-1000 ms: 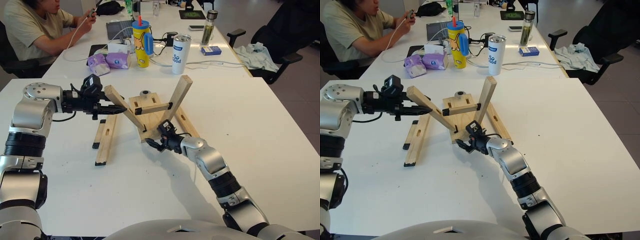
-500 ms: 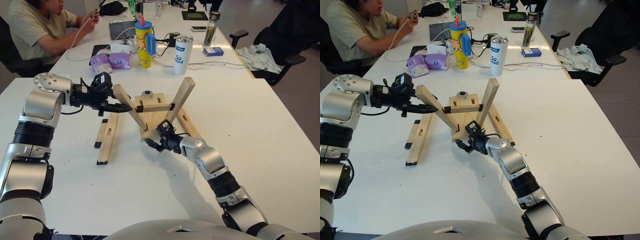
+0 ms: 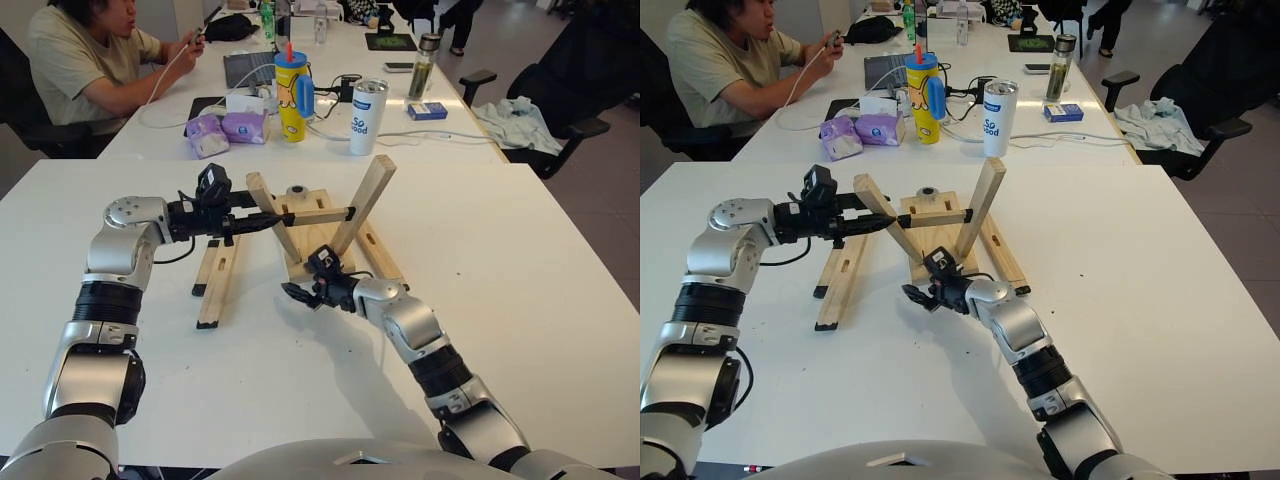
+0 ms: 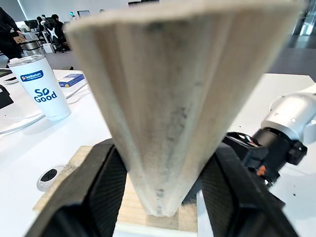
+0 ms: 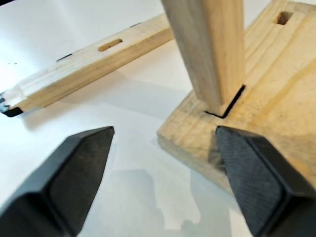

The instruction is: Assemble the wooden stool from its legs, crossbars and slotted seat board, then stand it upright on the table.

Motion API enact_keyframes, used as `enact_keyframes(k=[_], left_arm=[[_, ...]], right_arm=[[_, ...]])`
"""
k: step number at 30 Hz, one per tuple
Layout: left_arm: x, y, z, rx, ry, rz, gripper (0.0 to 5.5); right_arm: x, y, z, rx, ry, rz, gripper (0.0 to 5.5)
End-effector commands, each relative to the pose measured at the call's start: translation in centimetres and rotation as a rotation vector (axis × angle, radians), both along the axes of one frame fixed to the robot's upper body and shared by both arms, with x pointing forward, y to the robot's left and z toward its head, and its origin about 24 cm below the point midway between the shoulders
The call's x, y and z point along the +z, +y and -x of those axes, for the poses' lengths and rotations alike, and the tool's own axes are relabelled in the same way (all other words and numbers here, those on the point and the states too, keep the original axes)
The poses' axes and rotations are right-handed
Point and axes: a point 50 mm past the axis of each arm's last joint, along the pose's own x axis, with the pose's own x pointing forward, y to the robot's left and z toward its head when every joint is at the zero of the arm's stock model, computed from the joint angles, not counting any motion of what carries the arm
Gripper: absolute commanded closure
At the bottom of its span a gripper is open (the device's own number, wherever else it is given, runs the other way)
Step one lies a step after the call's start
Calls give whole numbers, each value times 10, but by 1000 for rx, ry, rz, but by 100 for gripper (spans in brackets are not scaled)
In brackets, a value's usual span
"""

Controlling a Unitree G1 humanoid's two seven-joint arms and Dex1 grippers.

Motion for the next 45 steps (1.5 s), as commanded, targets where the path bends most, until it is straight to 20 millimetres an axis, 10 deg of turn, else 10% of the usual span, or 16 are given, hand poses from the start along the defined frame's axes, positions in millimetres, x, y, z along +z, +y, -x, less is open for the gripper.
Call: enact_keyframes(k=[1, 8, 15, 18, 21, 23, 27, 34, 45], left_arm=[[-27, 6, 5, 19, 126, -61, 343], [-24, 6, 3, 0, 101, -119, 343], [-23, -2, -1, -19, 96, -119, 343], [-24, -3, -1, -25, 96, -121, 343], [-24, -5, -1, -27, 94, -121, 343], [-24, -5, -1, -29, 90, -120, 343], [-25, -4, 0, -21, 88, -116, 343], [-17, 3, 1, -24, 71, -87, 343], [26, 9, 10, -162, 62, -96, 343]], right_arm=[[34, -10, 5, -67, -145, -258, 247], [108, -18, -7, -201, -532, -313, 373], [150, -7, -26, -331, -862, -187, 373], [119, -8, -39, -365, -848, 60, 373], [12, -13, -32, -180, -441, 440, 373], [-20, -20, -16, -100, -299, 542, 373], [-4, -16, -21, -123, -369, 476, 373], [78, -27, -3, -191, -560, -198, 373], [29, -47, 22, -72, -242, -99, 373]])
